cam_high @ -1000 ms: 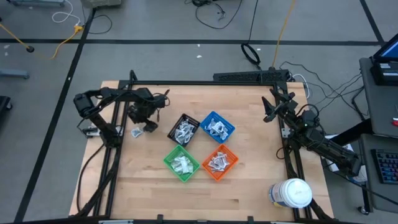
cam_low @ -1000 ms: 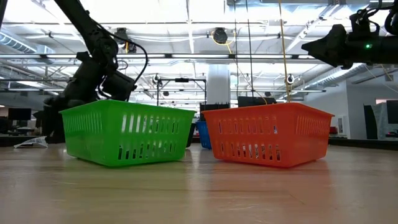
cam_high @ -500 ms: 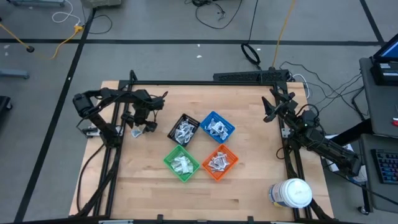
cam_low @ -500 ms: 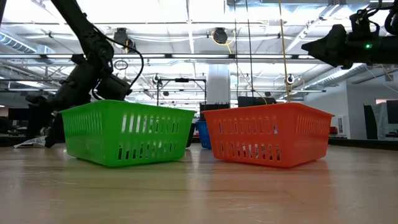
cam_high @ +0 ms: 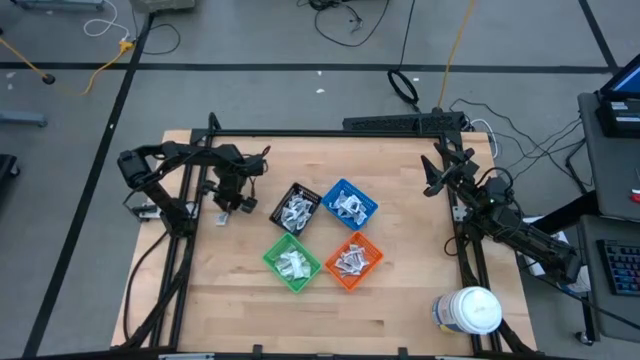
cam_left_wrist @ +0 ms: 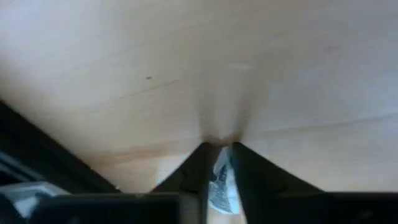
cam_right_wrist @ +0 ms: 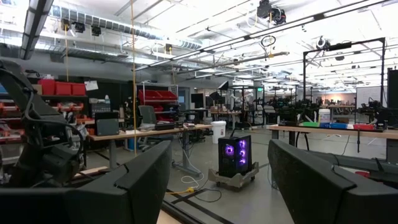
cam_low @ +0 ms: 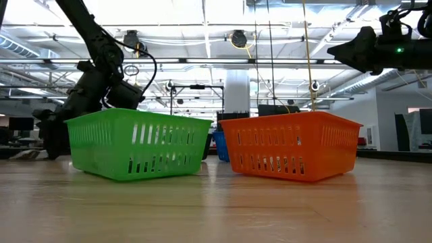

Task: Pick & Place First Aid Supplies
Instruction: Put the black towelette pack into the black bin

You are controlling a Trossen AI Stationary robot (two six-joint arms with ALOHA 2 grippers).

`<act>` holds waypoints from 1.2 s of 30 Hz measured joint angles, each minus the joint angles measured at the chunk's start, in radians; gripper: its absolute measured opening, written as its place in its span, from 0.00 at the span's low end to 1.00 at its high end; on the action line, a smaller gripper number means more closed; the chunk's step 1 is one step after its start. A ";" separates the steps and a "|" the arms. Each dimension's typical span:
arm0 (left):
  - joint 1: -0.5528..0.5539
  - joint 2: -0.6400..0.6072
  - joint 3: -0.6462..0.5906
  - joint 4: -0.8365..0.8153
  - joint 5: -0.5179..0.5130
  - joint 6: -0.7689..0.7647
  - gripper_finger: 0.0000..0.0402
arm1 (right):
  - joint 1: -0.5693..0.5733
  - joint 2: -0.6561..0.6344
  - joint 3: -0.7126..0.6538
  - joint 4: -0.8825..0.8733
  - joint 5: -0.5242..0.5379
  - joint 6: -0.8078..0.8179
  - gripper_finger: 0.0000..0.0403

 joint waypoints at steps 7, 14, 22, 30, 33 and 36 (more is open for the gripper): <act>0.001 -0.043 0.012 -0.008 0.167 0.139 0.02 | 0.000 0.000 0.000 0.000 0.000 0.000 0.65; 0.006 -0.172 0.042 -0.015 0.434 0.271 0.01 | 0.000 0.000 0.000 0.000 0.000 0.000 0.65; 0.034 -0.288 0.050 -0.015 0.642 0.336 0.00 | 0.000 0.000 0.000 0.000 0.000 0.000 0.65; 0.004 -0.254 0.133 -0.011 0.599 0.306 0.00 | 0.000 0.000 0.000 0.000 0.000 0.000 0.65; -0.030 -0.165 0.248 -0.007 0.524 0.310 0.00 | 0.000 0.000 0.000 0.000 0.000 0.000 0.65; -0.066 -0.077 0.380 -0.008 0.456 0.310 0.00 | 0.000 0.000 0.000 0.000 0.000 0.000 0.65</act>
